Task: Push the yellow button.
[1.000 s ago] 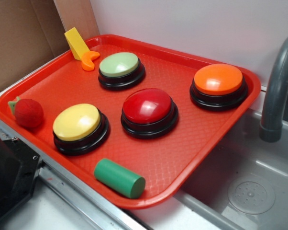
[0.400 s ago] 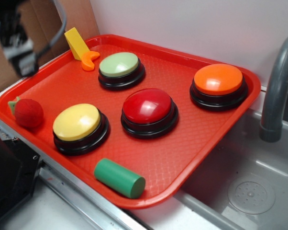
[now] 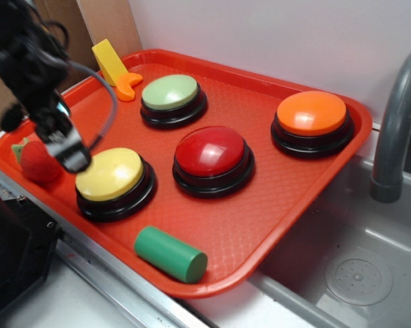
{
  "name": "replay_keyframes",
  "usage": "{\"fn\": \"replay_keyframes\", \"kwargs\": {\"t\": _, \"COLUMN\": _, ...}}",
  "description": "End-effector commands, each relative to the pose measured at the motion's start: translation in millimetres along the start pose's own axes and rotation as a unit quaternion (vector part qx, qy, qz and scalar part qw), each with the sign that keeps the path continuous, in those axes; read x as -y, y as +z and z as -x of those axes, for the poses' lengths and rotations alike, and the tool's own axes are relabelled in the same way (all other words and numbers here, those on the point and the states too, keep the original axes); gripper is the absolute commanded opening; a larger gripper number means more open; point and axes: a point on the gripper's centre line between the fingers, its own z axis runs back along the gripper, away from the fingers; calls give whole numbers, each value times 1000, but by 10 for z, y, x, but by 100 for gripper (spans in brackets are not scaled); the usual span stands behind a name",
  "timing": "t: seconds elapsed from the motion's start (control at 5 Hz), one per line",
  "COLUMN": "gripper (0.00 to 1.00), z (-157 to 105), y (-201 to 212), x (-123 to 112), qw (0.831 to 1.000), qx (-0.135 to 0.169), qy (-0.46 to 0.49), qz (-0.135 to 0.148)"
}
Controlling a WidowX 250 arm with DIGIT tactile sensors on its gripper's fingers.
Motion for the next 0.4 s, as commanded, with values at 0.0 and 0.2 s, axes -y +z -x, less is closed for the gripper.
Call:
{"fn": "replay_keyframes", "kwargs": {"t": 0.0, "gripper": 100, "z": -465, "y": -446, "x": 232, "qw": 995, "qx": -84, "qy": -48, "qz": 40}}
{"fn": "replay_keyframes", "kwargs": {"t": 0.2, "gripper": 100, "z": -458, "y": -451, "x": 220, "qw": 994, "qx": -85, "qy": -52, "qz": 43}}
